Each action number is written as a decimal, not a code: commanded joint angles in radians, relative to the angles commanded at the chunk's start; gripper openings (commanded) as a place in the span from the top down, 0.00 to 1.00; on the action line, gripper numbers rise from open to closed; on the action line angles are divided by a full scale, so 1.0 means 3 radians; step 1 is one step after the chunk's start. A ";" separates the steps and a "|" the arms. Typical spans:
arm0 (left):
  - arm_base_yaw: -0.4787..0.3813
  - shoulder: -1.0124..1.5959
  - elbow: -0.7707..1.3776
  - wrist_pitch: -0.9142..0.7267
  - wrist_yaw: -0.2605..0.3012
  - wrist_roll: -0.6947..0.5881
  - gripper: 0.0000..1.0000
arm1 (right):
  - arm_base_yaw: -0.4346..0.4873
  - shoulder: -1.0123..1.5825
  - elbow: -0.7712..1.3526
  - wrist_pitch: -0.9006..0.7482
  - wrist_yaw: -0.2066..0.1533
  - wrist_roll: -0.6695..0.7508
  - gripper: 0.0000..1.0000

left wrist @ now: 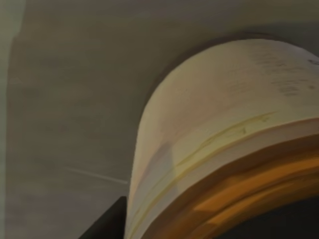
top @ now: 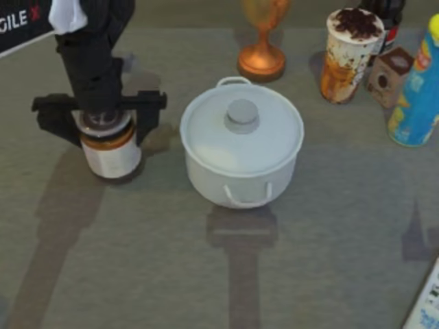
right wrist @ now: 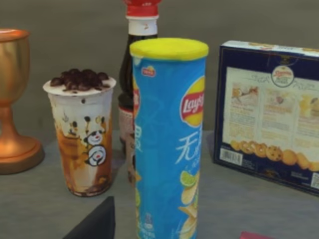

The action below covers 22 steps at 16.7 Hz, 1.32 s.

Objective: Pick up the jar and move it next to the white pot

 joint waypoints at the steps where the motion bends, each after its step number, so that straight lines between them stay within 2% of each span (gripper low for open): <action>1: 0.0000 0.0013 -0.0045 0.0046 0.0000 -0.0002 1.00 | 0.0000 0.0000 0.0000 0.0000 0.0000 0.0000 0.00; 5: 0.0000 0.0017 -0.0056 0.0057 0.0001 -0.0002 1.00 | 0.0000 0.0000 0.0000 0.0000 0.0000 0.0000 0.00; 18: 0.0000 0.0017 -0.0056 0.0057 0.0001 -0.0002 0.02 | 0.0000 0.0000 0.0000 0.0000 0.0000 0.0000 0.00; 22: 0.0000 0.0017 -0.0056 0.0057 0.0001 -0.0002 0.00 | 0.0000 0.0000 0.0000 0.0000 0.0000 0.0000 0.00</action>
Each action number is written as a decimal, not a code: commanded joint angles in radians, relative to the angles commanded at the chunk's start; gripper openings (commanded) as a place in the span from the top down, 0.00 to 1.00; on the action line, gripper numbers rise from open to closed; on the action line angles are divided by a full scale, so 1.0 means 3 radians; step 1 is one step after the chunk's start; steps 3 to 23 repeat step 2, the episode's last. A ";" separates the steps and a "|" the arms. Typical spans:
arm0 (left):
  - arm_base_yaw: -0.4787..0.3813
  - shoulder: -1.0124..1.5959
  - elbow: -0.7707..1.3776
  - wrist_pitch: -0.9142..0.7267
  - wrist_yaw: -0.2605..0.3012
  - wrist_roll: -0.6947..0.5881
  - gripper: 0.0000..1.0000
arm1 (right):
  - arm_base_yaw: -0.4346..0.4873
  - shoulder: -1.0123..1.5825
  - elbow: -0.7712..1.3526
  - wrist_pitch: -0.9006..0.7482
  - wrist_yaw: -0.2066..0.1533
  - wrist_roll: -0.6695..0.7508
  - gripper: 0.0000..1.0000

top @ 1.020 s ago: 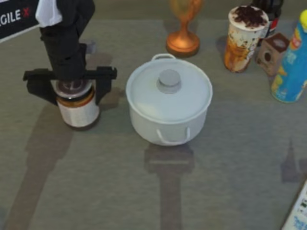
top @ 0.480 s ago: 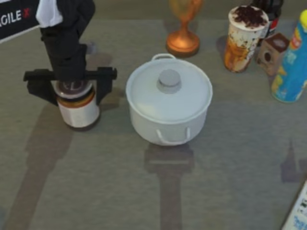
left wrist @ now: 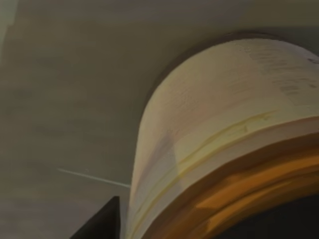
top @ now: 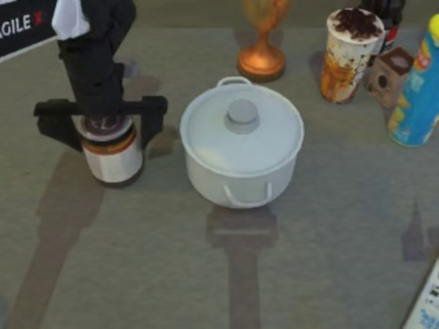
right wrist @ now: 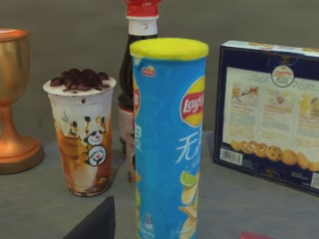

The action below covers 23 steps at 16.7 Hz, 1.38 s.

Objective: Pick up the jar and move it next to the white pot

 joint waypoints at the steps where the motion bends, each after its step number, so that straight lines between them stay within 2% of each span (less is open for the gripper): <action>1: 0.0000 0.0000 0.0000 0.0000 0.0000 0.0000 0.00 | 0.0000 0.0000 0.0000 0.0000 0.0000 0.0000 0.00; 23: 0.0000 0.0000 0.0000 0.0000 0.0000 0.0000 0.00 | 0.0000 0.0000 0.0000 0.0000 0.0000 0.0000 0.00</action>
